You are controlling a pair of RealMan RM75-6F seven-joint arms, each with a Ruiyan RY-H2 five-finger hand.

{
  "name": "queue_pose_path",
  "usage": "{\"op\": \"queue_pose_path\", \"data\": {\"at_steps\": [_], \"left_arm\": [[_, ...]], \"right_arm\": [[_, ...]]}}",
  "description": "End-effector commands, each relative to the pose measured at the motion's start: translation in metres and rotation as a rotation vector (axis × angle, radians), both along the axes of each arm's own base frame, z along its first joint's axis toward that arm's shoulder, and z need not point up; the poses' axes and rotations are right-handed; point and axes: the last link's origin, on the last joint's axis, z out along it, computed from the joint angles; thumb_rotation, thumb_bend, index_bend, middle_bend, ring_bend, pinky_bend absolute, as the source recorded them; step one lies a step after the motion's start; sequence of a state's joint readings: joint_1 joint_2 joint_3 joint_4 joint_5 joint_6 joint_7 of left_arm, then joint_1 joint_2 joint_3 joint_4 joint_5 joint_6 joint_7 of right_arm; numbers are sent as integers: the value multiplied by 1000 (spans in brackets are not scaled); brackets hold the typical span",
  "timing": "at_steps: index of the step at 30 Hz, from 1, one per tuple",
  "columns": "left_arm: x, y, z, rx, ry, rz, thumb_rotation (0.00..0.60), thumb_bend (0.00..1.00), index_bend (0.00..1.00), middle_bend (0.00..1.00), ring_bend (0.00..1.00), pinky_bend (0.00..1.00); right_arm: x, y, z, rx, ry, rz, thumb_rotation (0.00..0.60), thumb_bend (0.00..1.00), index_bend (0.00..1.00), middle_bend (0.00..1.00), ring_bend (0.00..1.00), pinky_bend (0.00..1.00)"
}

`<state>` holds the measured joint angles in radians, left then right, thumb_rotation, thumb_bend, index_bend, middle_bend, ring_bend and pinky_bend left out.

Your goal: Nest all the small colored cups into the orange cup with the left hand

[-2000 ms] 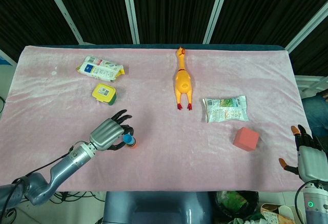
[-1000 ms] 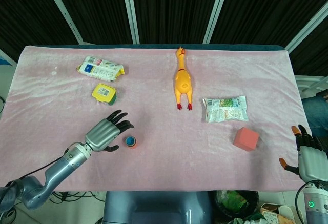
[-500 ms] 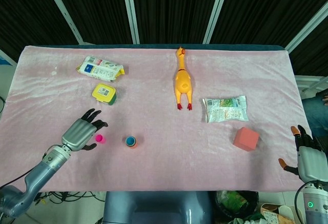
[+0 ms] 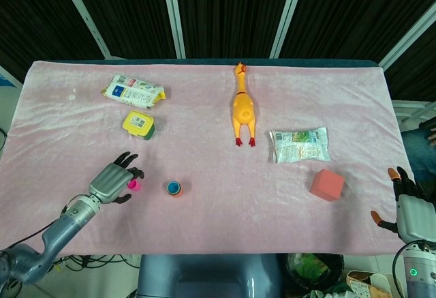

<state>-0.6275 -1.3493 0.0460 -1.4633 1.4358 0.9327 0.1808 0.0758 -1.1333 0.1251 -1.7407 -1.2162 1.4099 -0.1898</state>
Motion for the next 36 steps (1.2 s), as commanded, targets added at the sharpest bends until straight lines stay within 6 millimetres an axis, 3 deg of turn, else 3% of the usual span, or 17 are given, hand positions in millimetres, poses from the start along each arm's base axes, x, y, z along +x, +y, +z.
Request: {"op": "queue_pose_path", "data": {"at_steps": [1,9,18,28,36], "left_arm": [[-1,2,-2,5,2,3,600,289,364,415,3,0],[-4,4,-2,19,-10,14,600,320,440,482,41,0],[-2,10,7,46,-28,30,600,424,513,553,102,0],[45,-10,32,72,-178,-101,600,415,514,549,102,0],[69,-12,23,33,-205,-171,600,413,504,543,102,0]], "right_arm": [[0,0,0,0,-2,0,600,137,0,20,113,165],[0,0,0,2,-2,-1,600,137,0,20,113,165],[0,0,-1,5,11,-9,600,137,0,20,113,165],[0,0,-1,1,13,-9,600,137,0,20,113,165],[0,0,0,-1,14,-12,600,137,0,20,113,165]]}}
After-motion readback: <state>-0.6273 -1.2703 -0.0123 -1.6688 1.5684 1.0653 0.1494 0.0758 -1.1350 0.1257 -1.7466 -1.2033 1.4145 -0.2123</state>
